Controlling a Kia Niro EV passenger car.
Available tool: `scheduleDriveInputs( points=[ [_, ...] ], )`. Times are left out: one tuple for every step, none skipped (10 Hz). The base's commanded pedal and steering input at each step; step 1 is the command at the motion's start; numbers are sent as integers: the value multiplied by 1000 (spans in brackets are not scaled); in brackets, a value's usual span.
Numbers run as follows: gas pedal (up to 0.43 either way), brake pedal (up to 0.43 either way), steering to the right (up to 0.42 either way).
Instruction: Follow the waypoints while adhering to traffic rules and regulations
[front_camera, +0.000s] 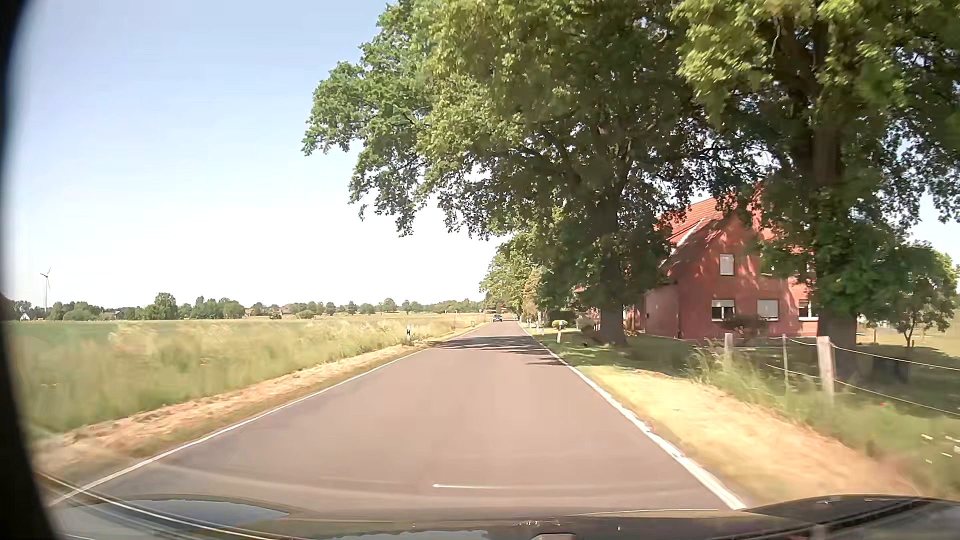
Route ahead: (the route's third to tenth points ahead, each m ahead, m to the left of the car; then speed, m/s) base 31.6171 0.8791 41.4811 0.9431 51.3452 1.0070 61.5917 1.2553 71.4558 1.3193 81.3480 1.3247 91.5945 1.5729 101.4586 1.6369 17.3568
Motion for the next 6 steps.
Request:
scheduleDriveInputs(
  points=[
    [197, 0, 0],
    [197, 0, 0],
    [197, 0, 0],
    [197, 0, 0],
    [197, 0, 0],
    [197, 0, 0]
  ],
)
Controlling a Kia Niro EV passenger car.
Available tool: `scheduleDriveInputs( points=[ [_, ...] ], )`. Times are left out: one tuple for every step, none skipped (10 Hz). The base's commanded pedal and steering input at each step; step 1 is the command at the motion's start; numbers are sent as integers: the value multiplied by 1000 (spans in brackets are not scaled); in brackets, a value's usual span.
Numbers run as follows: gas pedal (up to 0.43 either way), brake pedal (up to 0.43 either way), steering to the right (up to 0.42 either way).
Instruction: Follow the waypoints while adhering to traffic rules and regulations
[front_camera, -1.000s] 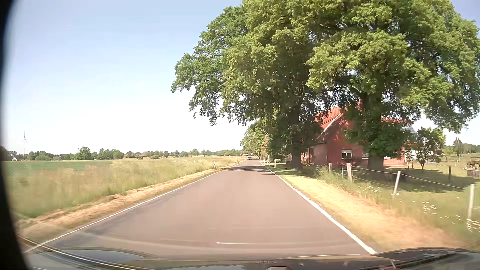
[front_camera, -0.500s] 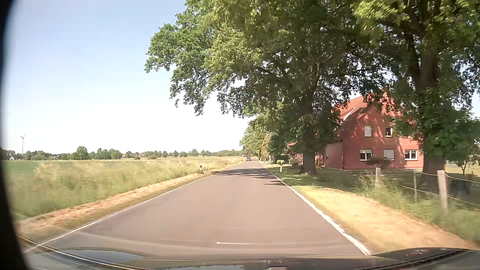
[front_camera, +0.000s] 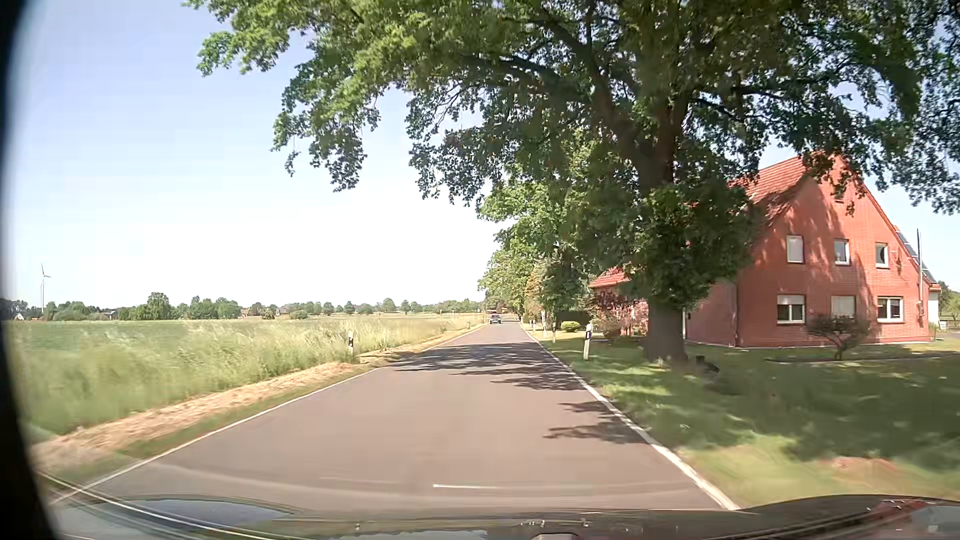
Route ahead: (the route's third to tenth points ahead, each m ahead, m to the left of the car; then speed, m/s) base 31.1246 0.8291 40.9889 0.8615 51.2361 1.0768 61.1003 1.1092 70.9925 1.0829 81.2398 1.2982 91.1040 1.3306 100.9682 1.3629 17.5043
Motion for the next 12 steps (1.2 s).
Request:
scheduleDriveInputs(
  points=[
    [197, 0, 0],
    [197, 0, 0],
    [197, 0, 0],
    [197, 0, 0],
    [197, 0, 0],
    [197, 0, 0],
    [197, 0, 0],
    [197, 0, 0],
    [197, 0, 0],
    [197, 0, 1],
    [197, 0, 1],
    [197, 0, 1]
  ],
)
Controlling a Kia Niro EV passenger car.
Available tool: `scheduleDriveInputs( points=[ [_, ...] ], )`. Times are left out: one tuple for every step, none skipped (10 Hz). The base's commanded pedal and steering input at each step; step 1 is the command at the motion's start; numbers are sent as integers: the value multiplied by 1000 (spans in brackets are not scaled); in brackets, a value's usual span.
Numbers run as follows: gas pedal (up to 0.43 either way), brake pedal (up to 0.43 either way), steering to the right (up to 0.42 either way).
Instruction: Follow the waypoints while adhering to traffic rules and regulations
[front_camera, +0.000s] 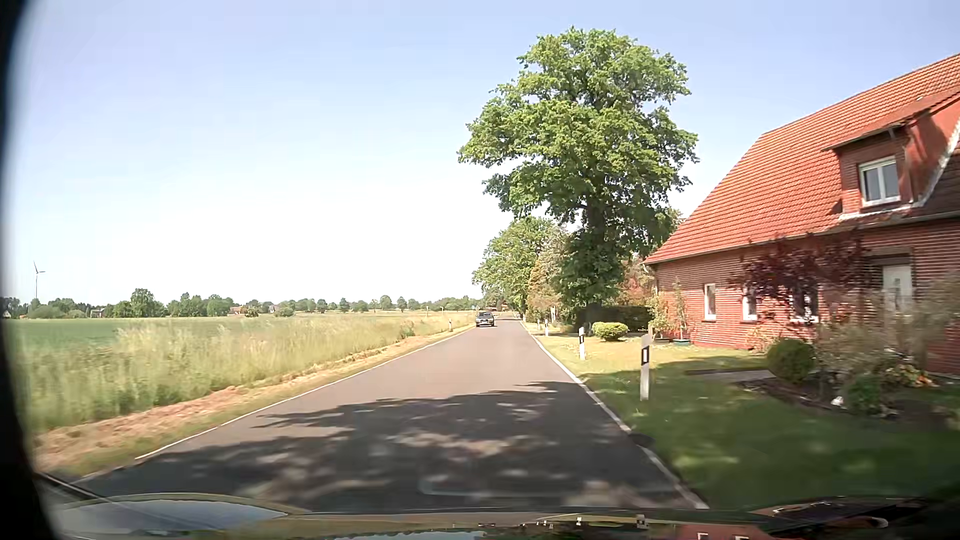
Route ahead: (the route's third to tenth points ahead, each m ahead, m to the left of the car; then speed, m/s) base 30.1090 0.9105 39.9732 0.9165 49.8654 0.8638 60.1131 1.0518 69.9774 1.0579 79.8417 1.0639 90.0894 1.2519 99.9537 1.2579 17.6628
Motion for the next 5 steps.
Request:
scheduleDriveInputs(
  points=[
    [197, 0, 1],
    [197, 0, 1],
    [197, 0, 1],
    [197, 0, 0],
    [197, 0, 0]
  ],
)
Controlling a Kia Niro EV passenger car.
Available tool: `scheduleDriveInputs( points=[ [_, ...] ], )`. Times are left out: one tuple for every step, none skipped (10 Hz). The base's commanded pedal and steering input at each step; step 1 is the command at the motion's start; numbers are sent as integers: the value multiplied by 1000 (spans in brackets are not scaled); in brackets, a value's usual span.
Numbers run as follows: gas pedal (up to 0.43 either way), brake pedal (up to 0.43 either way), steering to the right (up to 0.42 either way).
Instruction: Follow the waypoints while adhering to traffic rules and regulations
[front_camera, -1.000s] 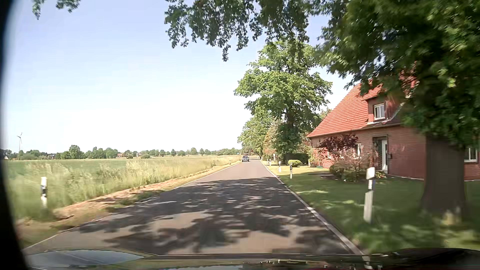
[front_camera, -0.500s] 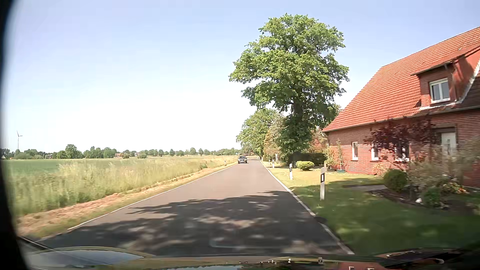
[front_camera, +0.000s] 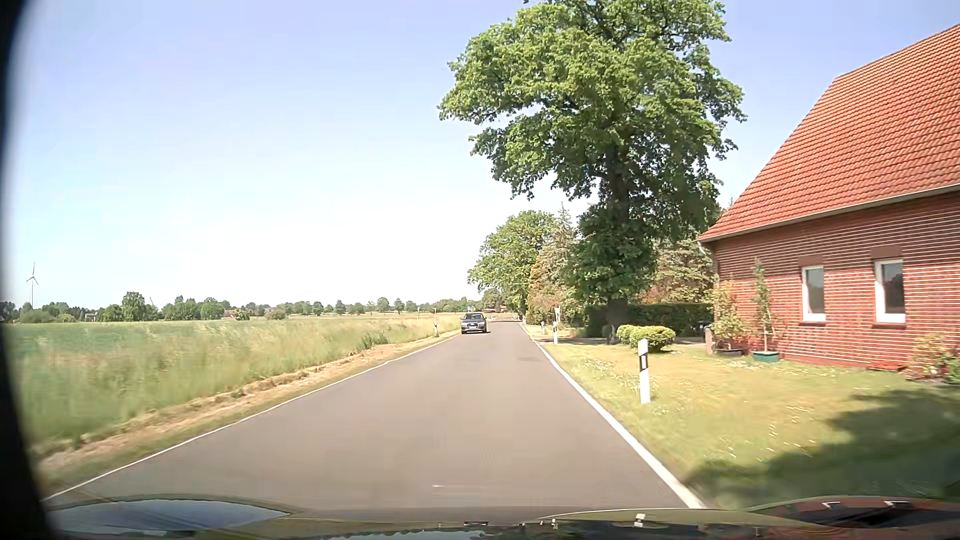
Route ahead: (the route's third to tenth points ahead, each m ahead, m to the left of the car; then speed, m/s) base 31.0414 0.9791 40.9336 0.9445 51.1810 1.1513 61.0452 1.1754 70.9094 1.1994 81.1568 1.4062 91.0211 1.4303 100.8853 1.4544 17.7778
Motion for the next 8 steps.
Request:
scheduleDriveInputs(
  points=[
    [197, 0, 0],
    [197, 0, 0],
    [197, 0, -1],
    [197, 0, -4],
    [197, 0, -4],
    [197, 0, -4],
    [197, 0, -4],
    [197, 0, -3]
  ],
)
